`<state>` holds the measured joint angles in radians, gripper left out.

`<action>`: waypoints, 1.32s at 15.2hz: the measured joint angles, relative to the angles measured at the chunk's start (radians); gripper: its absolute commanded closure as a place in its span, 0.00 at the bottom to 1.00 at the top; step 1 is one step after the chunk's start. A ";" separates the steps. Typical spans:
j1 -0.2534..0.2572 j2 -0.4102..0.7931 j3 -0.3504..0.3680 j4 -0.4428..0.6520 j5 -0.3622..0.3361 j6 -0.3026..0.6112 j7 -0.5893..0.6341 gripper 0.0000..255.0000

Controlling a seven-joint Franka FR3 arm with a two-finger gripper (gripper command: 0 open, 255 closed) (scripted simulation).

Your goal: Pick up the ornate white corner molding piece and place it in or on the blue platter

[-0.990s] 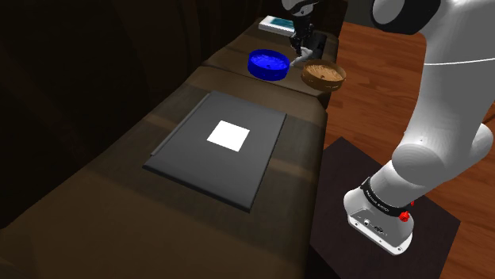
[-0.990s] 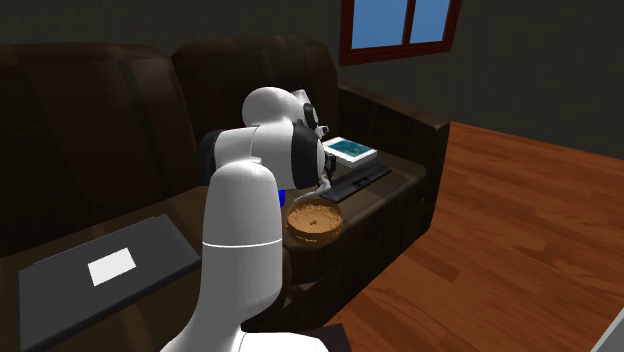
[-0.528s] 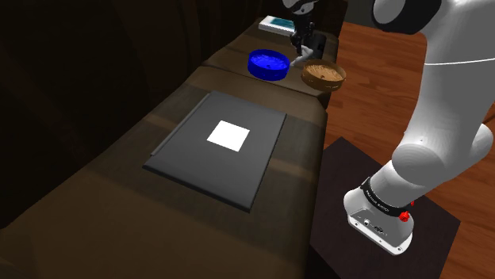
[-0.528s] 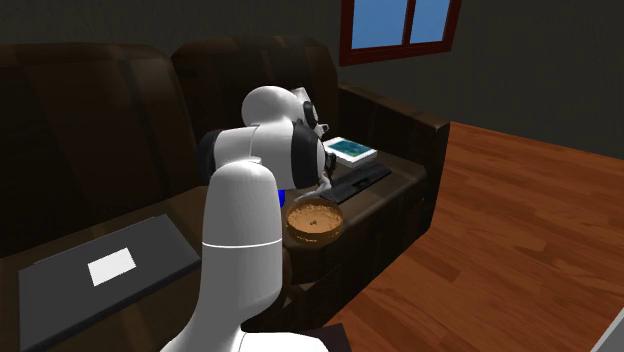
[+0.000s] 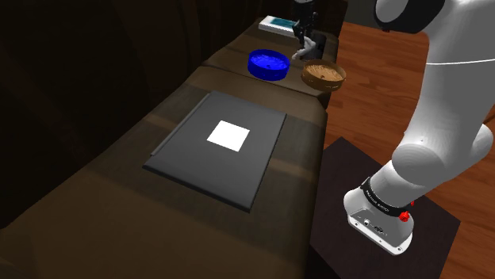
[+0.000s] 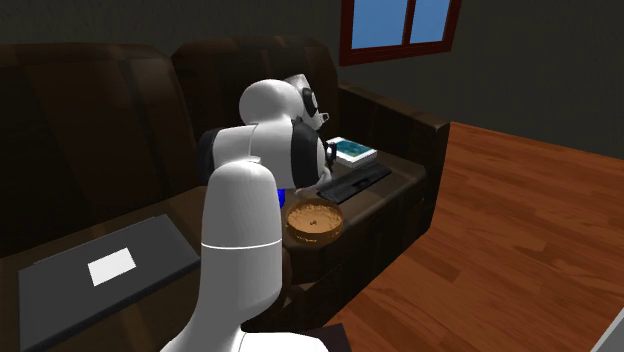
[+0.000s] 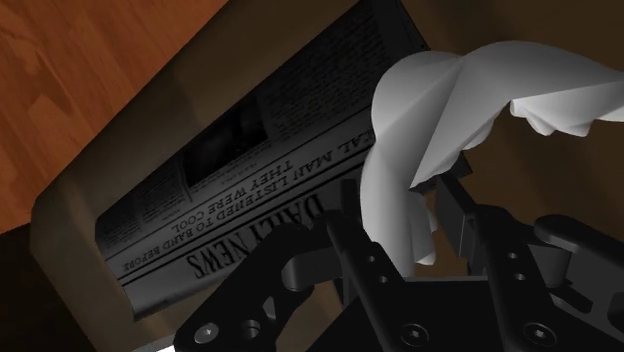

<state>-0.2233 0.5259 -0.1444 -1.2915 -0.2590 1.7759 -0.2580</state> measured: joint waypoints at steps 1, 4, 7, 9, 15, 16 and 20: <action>-0.001 0.005 0.000 0.022 0.002 -0.016 -0.005 1.00; -0.002 0.006 -0.001 0.058 0.004 -0.050 -0.015 1.00; 0.000 0.006 -0.001 0.098 0.005 -0.089 -0.024 1.00; -0.001 0.012 -0.001 0.138 0.007 -0.122 -0.034 1.00; 0.004 0.011 -0.002 0.209 0.008 -0.193 -0.047 1.00; 0.016 0.002 0.001 0.199 0.006 -0.197 -0.034 1.00; 0.077 -0.063 0.019 0.135 -0.006 -0.219 0.035 1.00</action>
<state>-0.1459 0.4630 -0.1258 -1.1564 -0.2650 1.5569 -0.2230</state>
